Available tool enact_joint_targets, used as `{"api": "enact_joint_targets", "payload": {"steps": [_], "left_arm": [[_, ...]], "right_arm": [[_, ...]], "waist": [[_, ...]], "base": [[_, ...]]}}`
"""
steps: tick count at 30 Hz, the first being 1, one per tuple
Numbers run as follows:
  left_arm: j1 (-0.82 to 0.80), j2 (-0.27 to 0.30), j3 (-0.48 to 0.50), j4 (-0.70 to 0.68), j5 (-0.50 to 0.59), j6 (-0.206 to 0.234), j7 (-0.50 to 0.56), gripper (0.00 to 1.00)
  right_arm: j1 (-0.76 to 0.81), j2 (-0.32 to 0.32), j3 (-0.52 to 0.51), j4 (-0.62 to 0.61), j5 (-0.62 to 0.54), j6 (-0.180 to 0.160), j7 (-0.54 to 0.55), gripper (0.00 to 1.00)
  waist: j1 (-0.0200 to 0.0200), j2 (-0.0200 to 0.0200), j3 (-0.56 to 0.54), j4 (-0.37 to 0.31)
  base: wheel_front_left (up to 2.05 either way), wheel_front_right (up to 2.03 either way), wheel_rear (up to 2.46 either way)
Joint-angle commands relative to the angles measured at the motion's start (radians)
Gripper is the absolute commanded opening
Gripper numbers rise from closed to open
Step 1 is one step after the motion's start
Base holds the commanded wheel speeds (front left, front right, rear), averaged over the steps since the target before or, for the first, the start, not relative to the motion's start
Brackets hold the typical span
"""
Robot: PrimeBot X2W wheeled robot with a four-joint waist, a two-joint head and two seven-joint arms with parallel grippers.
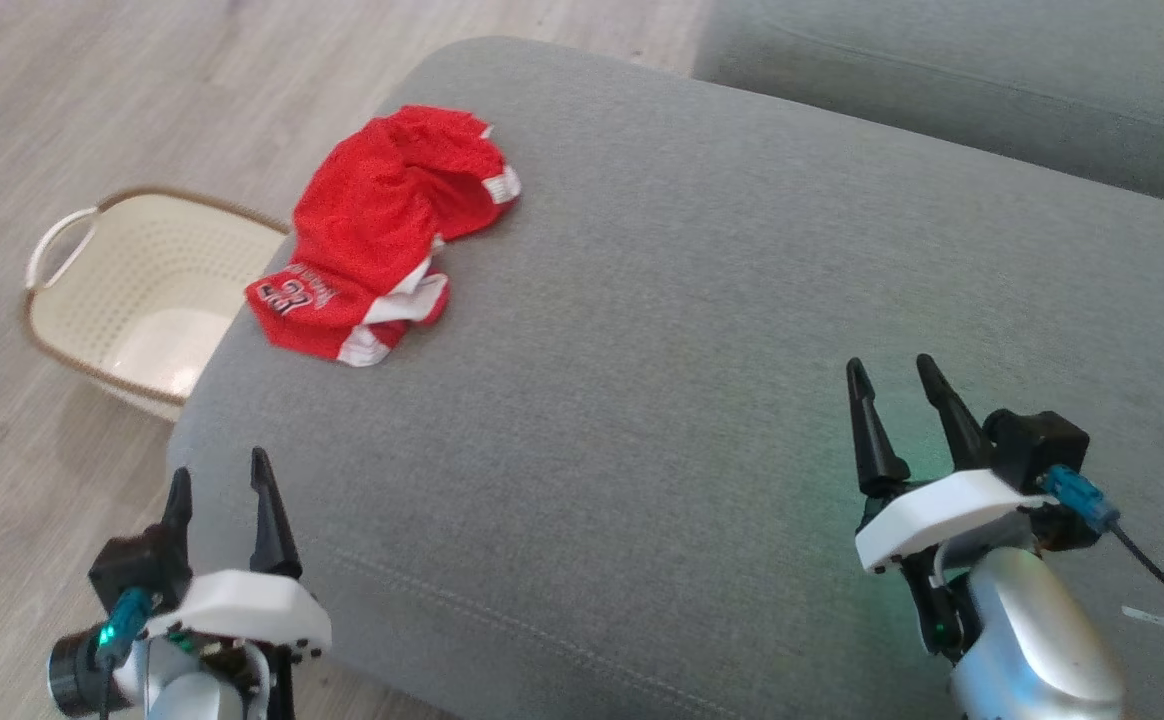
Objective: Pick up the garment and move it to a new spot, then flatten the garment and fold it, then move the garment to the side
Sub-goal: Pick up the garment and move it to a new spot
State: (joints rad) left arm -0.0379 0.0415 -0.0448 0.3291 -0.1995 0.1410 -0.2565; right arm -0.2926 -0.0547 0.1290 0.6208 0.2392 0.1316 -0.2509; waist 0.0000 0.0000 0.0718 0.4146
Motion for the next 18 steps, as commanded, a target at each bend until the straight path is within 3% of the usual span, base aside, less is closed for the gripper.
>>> {"api": "enact_joint_targets", "payload": {"steps": [1, 18], "left_arm": [[-0.01, 0.009, 0.043, -0.021, -0.003, 0.004, -0.005, 1.0], [-0.137, 0.009, 0.146, 0.06, -0.01, -0.071, -0.005, 1.0]], "right_arm": [[-0.02, 0.004, 0.032, -0.021, 0.011, -0.001, -0.011, 1.0], [-0.085, 0.005, 0.083, -0.038, -0.013, -0.001, -0.011, 1.0]], "waist": [[0.0, 0.0, 0.006, 0.025], [0.0, 0.0, 0.1, -0.079]], "base": [[0.0, 0.0, 0.0], [0.0, 0.0, 0.0]]}}
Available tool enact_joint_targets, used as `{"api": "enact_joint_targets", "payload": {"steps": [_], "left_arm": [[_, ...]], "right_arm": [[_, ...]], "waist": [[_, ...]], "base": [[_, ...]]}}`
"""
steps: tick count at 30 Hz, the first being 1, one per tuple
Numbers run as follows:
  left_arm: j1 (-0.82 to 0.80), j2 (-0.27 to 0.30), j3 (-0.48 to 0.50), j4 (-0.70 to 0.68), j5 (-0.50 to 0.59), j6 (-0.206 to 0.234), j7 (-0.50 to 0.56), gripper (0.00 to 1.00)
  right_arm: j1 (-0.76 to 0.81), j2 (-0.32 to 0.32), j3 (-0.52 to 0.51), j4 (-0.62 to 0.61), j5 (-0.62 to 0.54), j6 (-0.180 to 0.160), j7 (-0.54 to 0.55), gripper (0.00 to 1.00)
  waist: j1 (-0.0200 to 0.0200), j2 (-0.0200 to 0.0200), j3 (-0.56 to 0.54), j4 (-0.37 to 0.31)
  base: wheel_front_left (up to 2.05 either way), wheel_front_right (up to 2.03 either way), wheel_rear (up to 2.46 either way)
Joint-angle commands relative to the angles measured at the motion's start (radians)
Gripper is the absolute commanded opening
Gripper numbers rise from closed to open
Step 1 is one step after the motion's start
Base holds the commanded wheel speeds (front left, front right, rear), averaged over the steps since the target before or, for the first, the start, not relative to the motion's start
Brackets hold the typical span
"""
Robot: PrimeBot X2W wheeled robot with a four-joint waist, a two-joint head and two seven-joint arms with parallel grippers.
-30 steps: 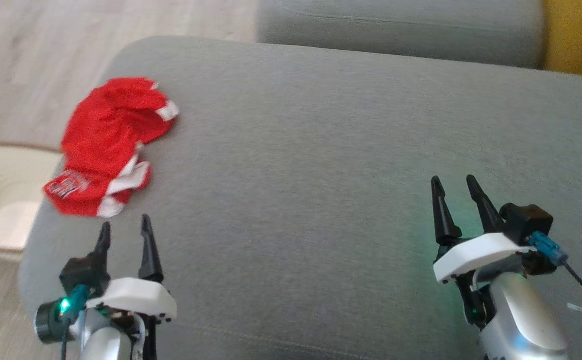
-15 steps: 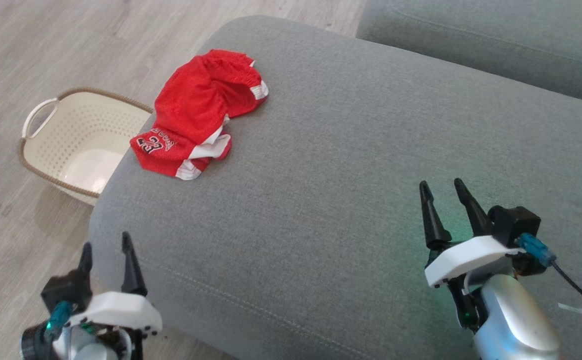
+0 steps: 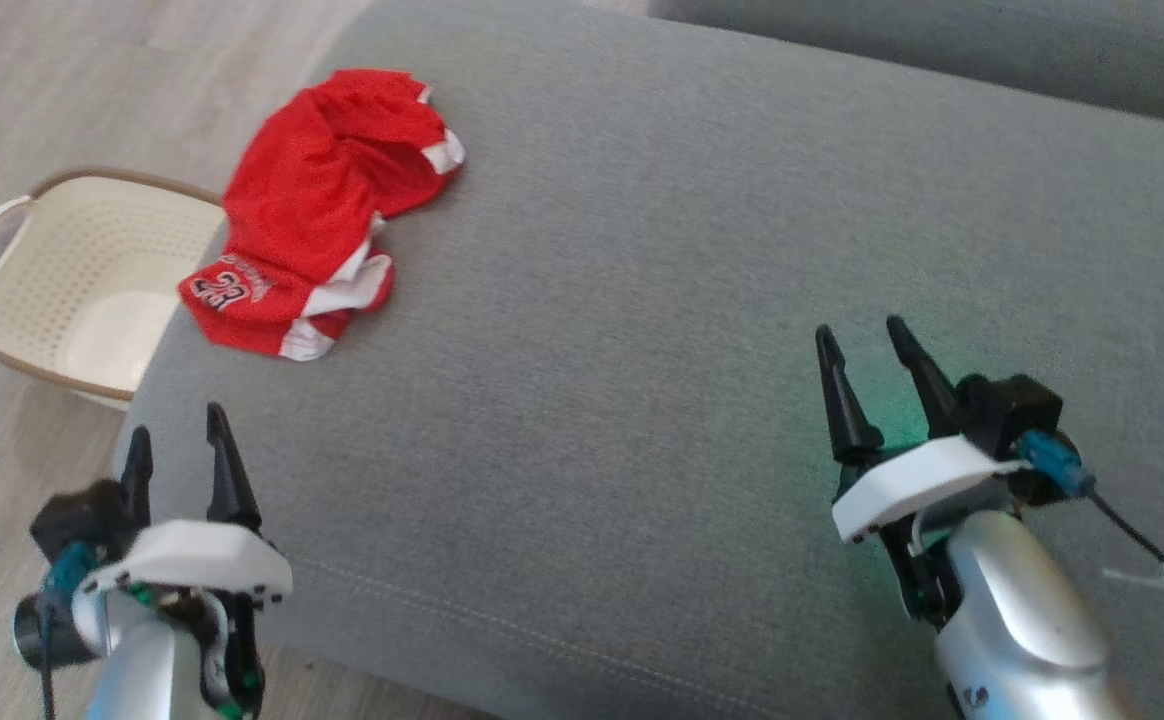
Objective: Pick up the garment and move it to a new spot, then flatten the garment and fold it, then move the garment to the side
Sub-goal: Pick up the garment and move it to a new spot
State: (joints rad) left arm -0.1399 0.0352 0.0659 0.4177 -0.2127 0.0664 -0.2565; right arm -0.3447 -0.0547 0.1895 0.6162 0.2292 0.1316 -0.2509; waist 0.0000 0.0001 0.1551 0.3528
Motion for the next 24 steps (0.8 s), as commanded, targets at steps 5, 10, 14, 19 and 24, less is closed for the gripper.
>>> {"api": "enact_joint_targets", "payload": {"steps": [5, 10, 14, 19, 24], "left_arm": [[-0.144, 0.05, 0.073, 0.083, 0.023, -0.072, -0.005, 1.0], [-0.259, 0.095, 0.094, 0.19, 0.028, -0.137, -0.005, 1.0], [-0.331, 0.131, 0.089, 0.271, 0.035, -0.167, -0.005, 1.0], [-0.392, 0.155, 0.071, 0.351, 0.055, -0.179, -0.005, 1.0], [-0.439, 0.18, 0.087, 0.454, 0.069, -0.121, -0.005, 1.0]], "right_arm": [[-0.059, 0.005, 0.029, -0.059, -0.019, -0.001, -0.011, 1.0], [-0.085, 0.005, 0.046, -0.091, -0.025, -0.001, -0.011, 1.0], [-0.101, 0.005, 0.044, -0.106, -0.031, -0.001, -0.011, 1.0], [-0.116, 0.005, 0.043, -0.118, -0.039, -0.001, -0.011, 1.0], [-0.127, 0.005, 0.031, -0.132, -0.04, -0.001, -0.011, 1.0]], "waist": [[0.0, -0.0001, 0.062, -0.073], [0.0, -0.0001, 0.113, -0.136], [0.0, -0.0001, 0.146, -0.18], [0.0, -0.0001, 0.181, -0.228], [0.0, -0.0001, 0.202, -0.267]], "base": [[0.0, 0.0, 0.0], [0.0, 0.0, 0.0], [0.0, 0.0, 0.0], [0.0, 0.0, 0.0], [0.0, 0.0, 0.0]]}}
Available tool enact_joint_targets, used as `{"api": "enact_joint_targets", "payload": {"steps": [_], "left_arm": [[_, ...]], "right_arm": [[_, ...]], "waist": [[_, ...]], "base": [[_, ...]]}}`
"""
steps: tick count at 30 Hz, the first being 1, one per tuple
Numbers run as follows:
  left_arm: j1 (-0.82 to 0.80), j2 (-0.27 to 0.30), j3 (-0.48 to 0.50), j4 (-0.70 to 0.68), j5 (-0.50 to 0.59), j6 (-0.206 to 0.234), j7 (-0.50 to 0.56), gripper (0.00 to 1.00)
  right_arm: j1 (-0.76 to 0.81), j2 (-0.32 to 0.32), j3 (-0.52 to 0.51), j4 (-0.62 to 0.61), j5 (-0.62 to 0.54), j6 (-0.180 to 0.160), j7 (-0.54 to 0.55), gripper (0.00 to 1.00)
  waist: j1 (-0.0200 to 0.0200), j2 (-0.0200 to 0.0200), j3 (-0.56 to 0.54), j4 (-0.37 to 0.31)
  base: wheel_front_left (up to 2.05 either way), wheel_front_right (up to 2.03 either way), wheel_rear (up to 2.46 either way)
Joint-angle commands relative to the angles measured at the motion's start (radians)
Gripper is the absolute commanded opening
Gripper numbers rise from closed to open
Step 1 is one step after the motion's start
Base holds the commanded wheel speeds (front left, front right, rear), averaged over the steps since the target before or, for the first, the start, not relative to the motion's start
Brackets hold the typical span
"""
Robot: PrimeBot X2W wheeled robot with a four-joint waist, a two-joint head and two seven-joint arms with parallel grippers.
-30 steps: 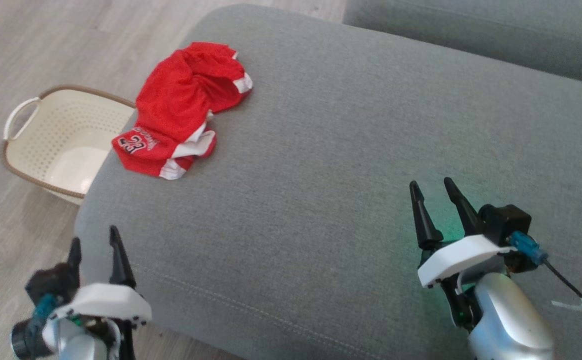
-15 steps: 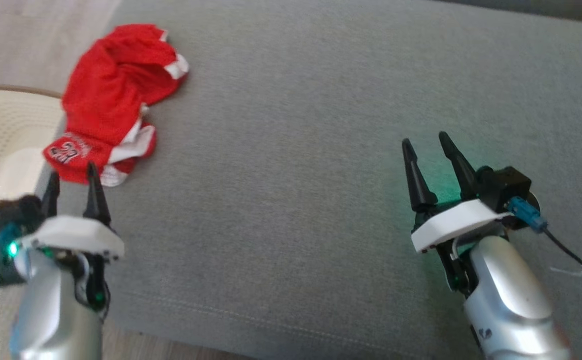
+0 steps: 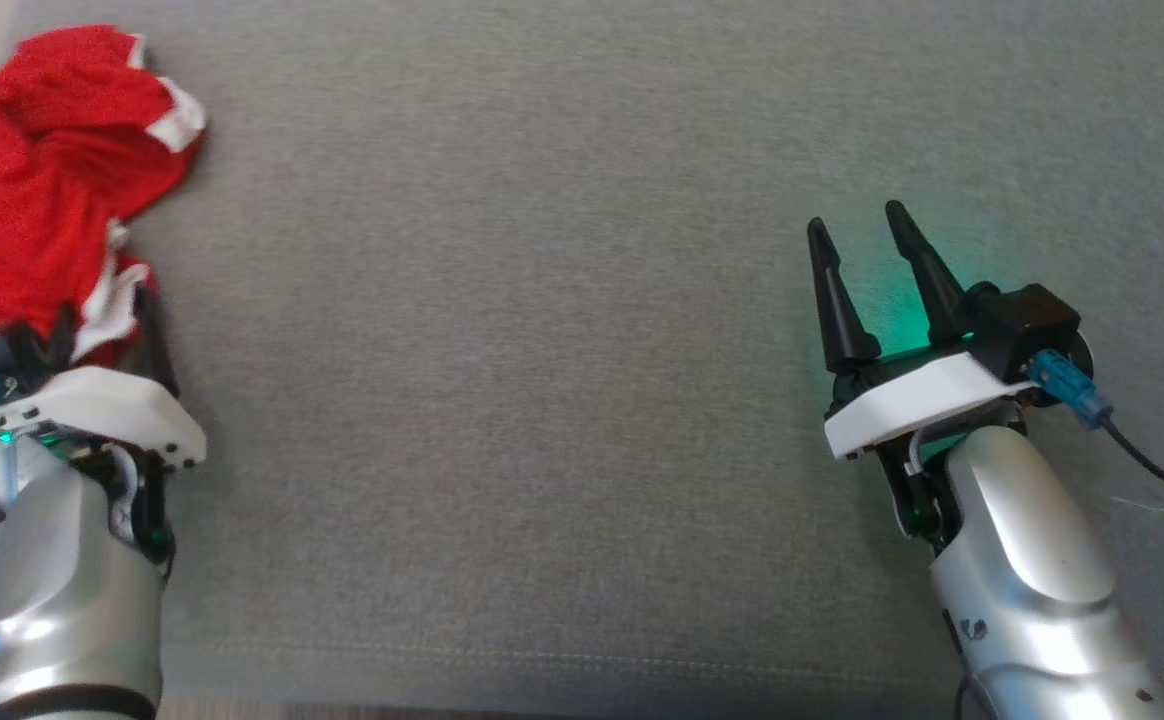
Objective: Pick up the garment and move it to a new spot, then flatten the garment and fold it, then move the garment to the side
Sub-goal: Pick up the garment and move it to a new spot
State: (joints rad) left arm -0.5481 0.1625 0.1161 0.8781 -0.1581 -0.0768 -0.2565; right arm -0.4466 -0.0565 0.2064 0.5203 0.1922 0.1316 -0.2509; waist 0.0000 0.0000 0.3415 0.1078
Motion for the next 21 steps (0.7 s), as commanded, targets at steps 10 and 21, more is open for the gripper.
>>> {"api": "enact_joint_targets", "payload": {"steps": [10, 21], "left_arm": [[-0.075, 0.089, 0.058, 0.061, 0.037, 0.127, -0.005, 0.0], [-0.102, 0.097, 0.013, -0.185, 0.084, 0.084, -0.005, 0.0]], "right_arm": [[-0.02, 0.006, -0.008, -0.036, 0.001, -0.001, -0.011, 1.0], [0.0, 0.006, -0.032, -0.037, 0.045, -0.001, -0.011, 1.0]], "waist": [[0.0, 0.0, 0.008, -0.05], [0.0, 0.0, -0.052, -0.074]], "base": [[0.0, 0.0, 0.0], [0.0, 0.0, 0.0]]}}
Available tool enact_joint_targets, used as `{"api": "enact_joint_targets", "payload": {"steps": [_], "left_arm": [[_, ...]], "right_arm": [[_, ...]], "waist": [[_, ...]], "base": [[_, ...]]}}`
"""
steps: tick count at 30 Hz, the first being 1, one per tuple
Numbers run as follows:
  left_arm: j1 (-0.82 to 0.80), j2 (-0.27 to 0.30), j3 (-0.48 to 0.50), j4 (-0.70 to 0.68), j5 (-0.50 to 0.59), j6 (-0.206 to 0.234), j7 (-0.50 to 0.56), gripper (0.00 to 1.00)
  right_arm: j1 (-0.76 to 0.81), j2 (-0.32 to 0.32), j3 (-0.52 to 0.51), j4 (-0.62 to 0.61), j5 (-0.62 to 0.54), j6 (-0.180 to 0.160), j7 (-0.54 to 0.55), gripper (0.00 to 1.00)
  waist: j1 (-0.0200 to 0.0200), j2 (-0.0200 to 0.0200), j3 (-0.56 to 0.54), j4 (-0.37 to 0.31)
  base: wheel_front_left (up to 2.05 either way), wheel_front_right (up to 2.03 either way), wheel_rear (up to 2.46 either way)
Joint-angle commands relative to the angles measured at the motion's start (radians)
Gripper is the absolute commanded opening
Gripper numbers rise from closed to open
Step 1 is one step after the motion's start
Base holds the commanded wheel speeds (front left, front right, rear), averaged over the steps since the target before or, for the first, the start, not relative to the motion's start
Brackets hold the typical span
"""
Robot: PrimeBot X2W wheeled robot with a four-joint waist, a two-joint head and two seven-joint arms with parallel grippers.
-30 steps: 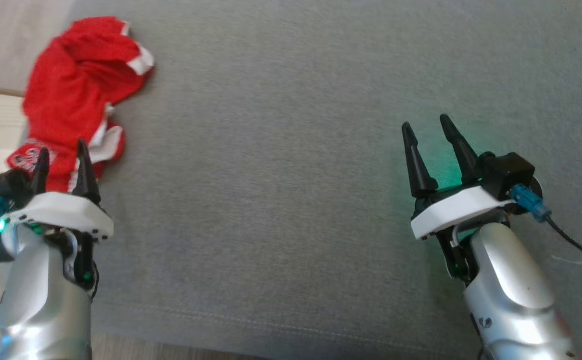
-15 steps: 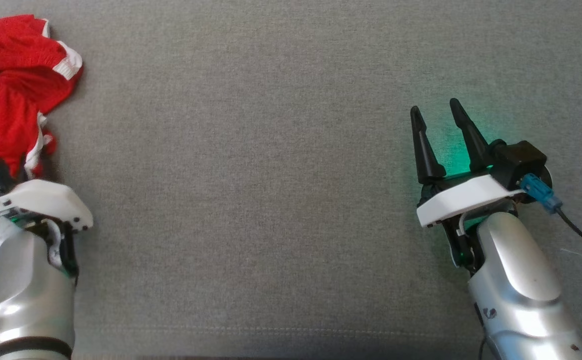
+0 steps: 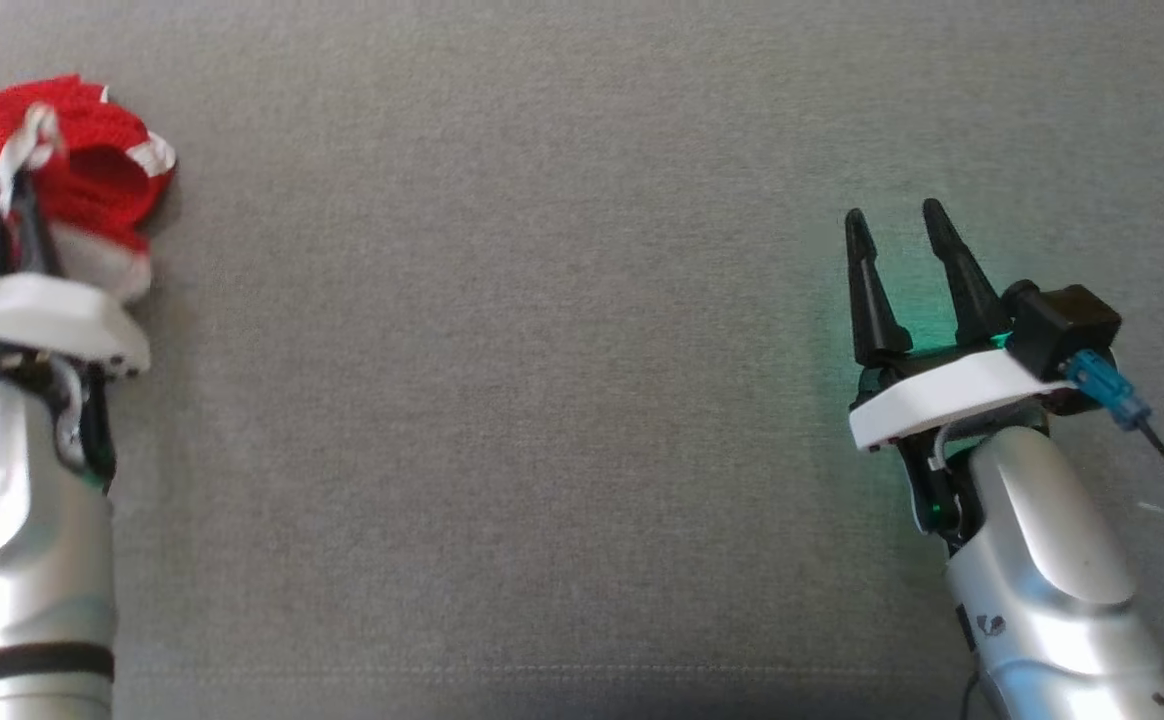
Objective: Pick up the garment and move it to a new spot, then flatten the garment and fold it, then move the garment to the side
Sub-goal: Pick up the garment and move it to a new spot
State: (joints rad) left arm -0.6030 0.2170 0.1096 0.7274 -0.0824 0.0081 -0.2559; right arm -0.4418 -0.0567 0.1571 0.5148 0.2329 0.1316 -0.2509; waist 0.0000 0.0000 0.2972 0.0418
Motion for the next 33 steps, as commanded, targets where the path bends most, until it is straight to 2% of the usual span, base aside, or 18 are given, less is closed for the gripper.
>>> {"api": "enact_joint_targets", "payload": {"steps": [1, 6, 13, 17, 22, 24, 26, 27, 33], "left_arm": [[-0.054, 0.038, 0.01, -0.057, 0.013, -0.006, -0.006, 0.0], [-0.086, -0.011, -0.052, -0.149, 0.033, -0.034, -0.006, 0.0], [-0.123, -0.107, -0.161, -0.203, 0.041, -0.082, -0.006, 0.0], [-0.141, -0.145, -0.246, -0.206, 0.03, -0.11, -0.006, 0.0], [-0.15, -0.165, -0.388, -0.219, -0.016, -0.123, -0.006, 0.0], [-0.158, -0.166, -0.468, -0.248, -0.086, -0.117, -0.006, 0.0], [-0.171, -0.166, -0.552, -0.282, -0.148, -0.095, -0.006, 0.0], [-0.187, -0.166, -0.629, -0.315, -0.197, -0.071, -0.006, 0.0], [-0.219, -0.167, -0.791, -0.376, -0.291, -0.02, -0.006, 0.0]], "right_arm": [[-0.003, 0.006, 0.014, -0.031, 0.01, -0.001, -0.011, 1.0], [0.006, 0.006, 0.004, -0.032, 0.032, -0.001, -0.011, 1.0], [0.002, 0.006, 0.024, -0.037, 0.065, -0.001, -0.011, 1.0], [-0.006, 0.006, 0.031, -0.045, 0.082, -0.001, -0.011, 1.0], [-0.006, 0.006, 0.036, -0.055, 0.102, -0.001, -0.011, 1.0], [-0.005, 0.006, 0.035, -0.057, 0.109, -0.001, -0.011, 1.0], [-0.001, 0.006, 0.033, -0.06, 0.113, -0.001, -0.011, 1.0], [0.002, 0.006, 0.028, -0.062, 0.117, -0.001, -0.011, 1.0], [0.014, 0.006, 0.009, -0.067, 0.122, -0.001, -0.011, 1.0]], "waist": [[0.0, 0.0, -0.012, -0.014], [0.0, 0.0, -0.028, -0.056], [0.0, 0.0, -0.025, -0.162], [0.0, 0.0, -0.012, -0.233], [0.0, 0.0, 0.003, -0.318], [0.0, 0.0, 0.008, -0.345], [0.0, 0.0, 0.011, -0.367], [0.0, 0.0, 0.014, -0.383], [0.0, 0.0, 0.014, -0.387]], "base": [[0.0, 0.0, 0.0], [0.0, 0.0, 0.0], [0.0, 0.0, 0.0], [0.0, 0.0, 0.0], [0.0, 0.0, 0.0], [0.0, 0.0, 0.0], [0.0, 0.0, 0.0], [0.0, 0.0, 0.0], [0.0, 0.0, 0.0]]}}
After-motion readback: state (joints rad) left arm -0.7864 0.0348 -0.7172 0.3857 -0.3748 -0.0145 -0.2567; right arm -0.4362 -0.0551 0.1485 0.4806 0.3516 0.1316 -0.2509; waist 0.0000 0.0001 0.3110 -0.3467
